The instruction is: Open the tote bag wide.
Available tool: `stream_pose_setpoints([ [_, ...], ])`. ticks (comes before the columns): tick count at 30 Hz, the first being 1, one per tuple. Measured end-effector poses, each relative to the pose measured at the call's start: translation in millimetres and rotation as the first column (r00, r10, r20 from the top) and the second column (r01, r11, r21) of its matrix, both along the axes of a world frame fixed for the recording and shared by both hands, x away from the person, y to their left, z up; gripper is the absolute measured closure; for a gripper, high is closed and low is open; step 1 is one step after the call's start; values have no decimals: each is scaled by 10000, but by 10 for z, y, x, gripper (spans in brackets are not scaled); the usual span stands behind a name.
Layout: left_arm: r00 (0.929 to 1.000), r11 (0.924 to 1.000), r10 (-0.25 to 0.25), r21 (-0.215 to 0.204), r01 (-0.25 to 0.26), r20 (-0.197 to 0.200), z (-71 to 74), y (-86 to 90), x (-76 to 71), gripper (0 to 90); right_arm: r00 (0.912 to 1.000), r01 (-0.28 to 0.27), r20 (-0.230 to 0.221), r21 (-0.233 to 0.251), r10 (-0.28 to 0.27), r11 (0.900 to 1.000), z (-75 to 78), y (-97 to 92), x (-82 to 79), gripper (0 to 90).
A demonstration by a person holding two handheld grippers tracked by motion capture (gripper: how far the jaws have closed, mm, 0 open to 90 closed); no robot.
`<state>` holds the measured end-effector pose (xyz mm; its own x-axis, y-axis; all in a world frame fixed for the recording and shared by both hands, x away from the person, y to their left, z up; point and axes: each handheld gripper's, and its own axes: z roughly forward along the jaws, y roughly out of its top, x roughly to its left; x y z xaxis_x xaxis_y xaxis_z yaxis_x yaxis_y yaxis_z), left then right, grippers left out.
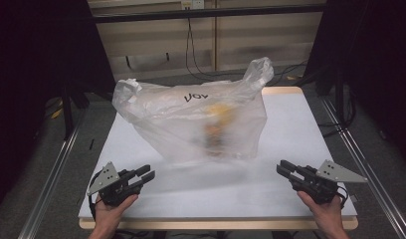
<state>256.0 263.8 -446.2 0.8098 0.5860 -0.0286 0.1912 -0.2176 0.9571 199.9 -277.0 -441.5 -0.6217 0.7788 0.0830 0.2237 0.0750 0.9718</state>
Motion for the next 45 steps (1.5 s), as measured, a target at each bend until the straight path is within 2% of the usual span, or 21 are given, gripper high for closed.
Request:
stream_pose_setpoints([
  [3, 9997, 9995, -86, -316, 79, -225, 11, -26, -18, 842, 9999, -130, -49, 20, 130, 9999, 13, -7, 2, 853],
  [4, 9996, 9997, -109, -204, 104, -247, 23, -26, -20, 842, 9999, -130, -49, 20, 130, 9999, 13, -7, 2, 853],
  [5, 9986, 9997, -194, -149, 186, -488, 38, -21, -13, 857, 9998, -178, -70, 35, 178, 9998, 16, -7, 4, 863],
  [7, 9974, 9995, -181, -267, 163, -700, 63, -21, -8, 889, 9993, -320, -172, 70, 321, 9995, 26, -8, 10, 899],
  [11, 9938, 9975, -449, -582, 392, -1018, 95, -49, 0, 900, 9983, -491, -315, -142, 486, 9987, 28, 4, 7, 900],
  [16, 9934, 9970, -668, -457, 628, -933, 189, -108, 9, 900, 9975, -605, -377, -206, 596, 9980, 47, 8, -2, 900],
  [18, 9915, 9945, -883, -638, 825, -953, 228, -128, 25, 900, 9973, -606, -417, -220, 596, 9979, 48, 12, 0, 900],
  [19, 9930, 9954, -773, -636, 717, -894, 247, -150, 21, 900, 9971, -608, -484, -268, 595, 9978, 50, 14, 2, 900],
  [20, 9908, 9931, -1009, -682, 949, -902, 254, -154, 33, 900, 9969, -620, -506, -274, 606, 9977, 45, 20, 9, 900],
  [21, 9927, 9950, -817, -647, 761, -888, 261, -169, 30, 900, 9965, -657, -532, -264, 643, 9975, 43, 22, 12, 900],
  [22, 9891, 9916, -1076, -820, 996, -1001, 261, -171, 42, 900, 9961, -688, -563, -242, 673, 9973, 40, 29, 15, 900],
  [23, 9917, 9945, -860, -679, 796, -958, 271, -182, 39, 900, 9961, -688, -563, -242, 673, 9973, 40, 29, 15, 900],
  [24, 9888, 9917, -1123, -739, 1052, -982, 278, -184, 54, 900, 9956, -718, -626, -219, 703, 9972, 40, 28, 17, 900],
  [25, 9908, 9935, -952, -716, 885, -963, 292, -199, 48, 900, 9956, -718, -626, -219, 703, 9972, 40, 28, 17, 900],
  [27, 9886, 9916, -1170, -662, 1110, -948, 334, -215, 59, 900, 9956, -705, -633, -210, 690, 9973, 40, 27, 26, 900],
  [32, 9876, 9876, -1421, -767, 1368, -675, 493, -321, 84, 900, 9949, -728, -709, -211, 712, 9971, 29, 29, 32, 900],
  [33, 9881, 9880, -1447, -630, 1414, -520, 535, -346, 99, 900, 9948, -737, -717, -160, 724, 9972, 19, 35, 36, 900],
  [35, 9850, 9833, -1640, -888, 1590, -528, 575, -373, 123, 900, 9944, -763, -746, -151, 749, 9970, 15, 38, 34, 900],
  [39, 9817, 9787, -1865, -951, 1820, -398, 617, -432, 162, 900, 9933, -841, -813, -198, 823, 9963, 6, 54, 24, 900],
  [44, 9818, 9795, -1854, -872, 1814, -402, 710, -451, 204, 900, 9933, -834, -814, -196, 815, 9963, 5, 47, 29, 900],
  [45, 9814, 9778, -1873, -1035, 1822, -414, 739, -456, 212, 900, 9938, -753, -830, -134, 740, 9971, 5, 40, 26, 900],
])
